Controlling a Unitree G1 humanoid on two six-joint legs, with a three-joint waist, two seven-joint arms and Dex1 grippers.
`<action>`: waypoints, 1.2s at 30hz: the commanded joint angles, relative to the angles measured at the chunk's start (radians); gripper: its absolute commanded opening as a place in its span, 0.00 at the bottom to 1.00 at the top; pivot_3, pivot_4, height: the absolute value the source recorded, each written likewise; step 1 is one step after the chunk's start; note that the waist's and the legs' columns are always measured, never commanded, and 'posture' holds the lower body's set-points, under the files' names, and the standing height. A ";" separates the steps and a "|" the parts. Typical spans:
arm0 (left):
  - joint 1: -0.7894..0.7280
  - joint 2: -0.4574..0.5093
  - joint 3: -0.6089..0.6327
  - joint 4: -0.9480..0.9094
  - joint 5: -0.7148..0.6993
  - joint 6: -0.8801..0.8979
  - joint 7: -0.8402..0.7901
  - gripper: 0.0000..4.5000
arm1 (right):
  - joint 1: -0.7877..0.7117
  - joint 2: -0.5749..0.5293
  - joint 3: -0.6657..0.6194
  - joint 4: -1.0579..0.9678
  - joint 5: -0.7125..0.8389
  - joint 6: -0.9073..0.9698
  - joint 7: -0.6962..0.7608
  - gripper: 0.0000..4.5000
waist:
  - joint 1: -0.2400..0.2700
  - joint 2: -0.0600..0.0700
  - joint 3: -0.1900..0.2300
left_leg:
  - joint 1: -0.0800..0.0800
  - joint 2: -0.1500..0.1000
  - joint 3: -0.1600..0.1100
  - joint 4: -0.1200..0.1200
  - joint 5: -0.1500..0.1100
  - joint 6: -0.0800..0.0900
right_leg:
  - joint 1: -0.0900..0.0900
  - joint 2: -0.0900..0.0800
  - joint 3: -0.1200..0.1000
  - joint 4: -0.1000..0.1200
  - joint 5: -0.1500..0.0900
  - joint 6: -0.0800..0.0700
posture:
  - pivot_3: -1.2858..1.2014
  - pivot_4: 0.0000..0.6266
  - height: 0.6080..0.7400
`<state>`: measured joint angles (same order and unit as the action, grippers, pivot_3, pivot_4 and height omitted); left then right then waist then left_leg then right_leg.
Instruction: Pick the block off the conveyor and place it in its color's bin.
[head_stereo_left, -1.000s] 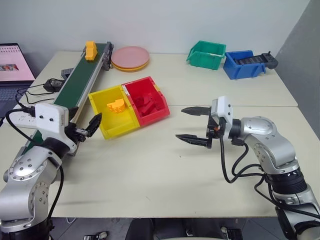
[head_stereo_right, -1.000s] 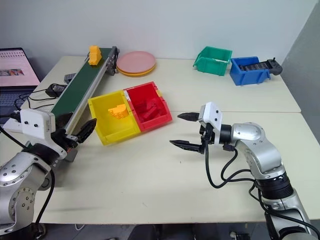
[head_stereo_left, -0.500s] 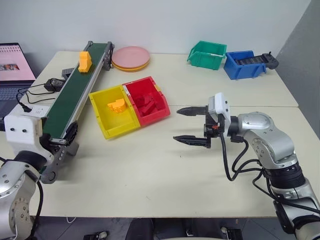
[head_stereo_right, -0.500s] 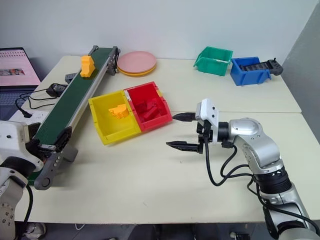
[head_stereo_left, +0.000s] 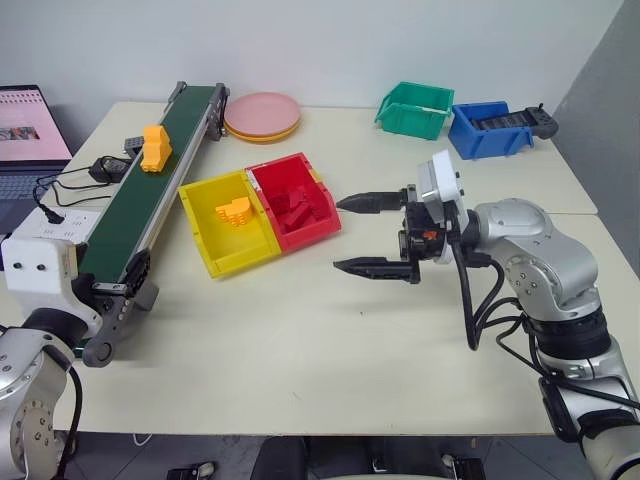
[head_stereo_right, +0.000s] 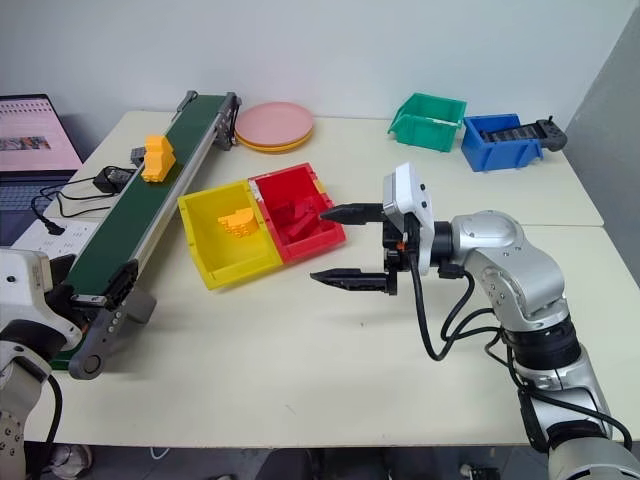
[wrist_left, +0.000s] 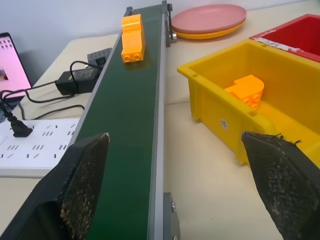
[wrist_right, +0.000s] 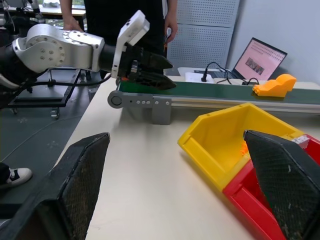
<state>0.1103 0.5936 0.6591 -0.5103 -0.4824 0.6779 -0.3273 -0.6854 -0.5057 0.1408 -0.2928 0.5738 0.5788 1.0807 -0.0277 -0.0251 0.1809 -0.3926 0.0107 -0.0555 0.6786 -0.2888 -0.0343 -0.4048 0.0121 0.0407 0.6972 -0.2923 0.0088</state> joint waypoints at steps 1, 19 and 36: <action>-0.027 0.019 0.050 0.025 -0.010 0.020 0.024 0.98 | -0.010 -0.013 -0.010 -0.037 0.006 -0.010 -0.001 1.00 | 0.000 0.000 0.000 | 0.000 0.000 0.000 0.000 0.000 0.000 | 0.000 0.000 0.000 0.000 0.000 0.000 | 0.52 0.24 1.00; -0.093 0.125 0.089 0.174 -0.044 0.124 0.002 0.98 | -0.009 -0.018 0.009 -0.036 -0.011 -0.019 0.011 1.00 | -0.001 0.000 0.000 | 0.000 0.000 -0.001 0.000 0.000 0.000 | 0.000 0.000 0.000 0.000 0.000 0.000 | 0.52 0.24 1.00; -0.151 0.180 0.047 0.302 -0.023 0.141 -0.024 0.98 | 0.014 -0.033 0.020 -0.055 -0.015 -0.029 0.013 1.00 | -0.001 0.000 0.000 | 0.000 0.000 -0.001 0.000 0.000 0.000 | -0.001 0.000 0.000 0.000 0.000 0.000 | 0.52 0.24 1.00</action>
<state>-0.0220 0.7494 0.7039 -0.2115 -0.5189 0.8217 -0.3578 -0.6760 -0.5302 0.1775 -0.3105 0.5479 0.5619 1.0900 -0.0284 -0.0251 0.1809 -0.3927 0.0107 -0.0561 0.6781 -0.2888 -0.0343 -0.4055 0.0116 0.0402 0.6970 -0.2923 0.0088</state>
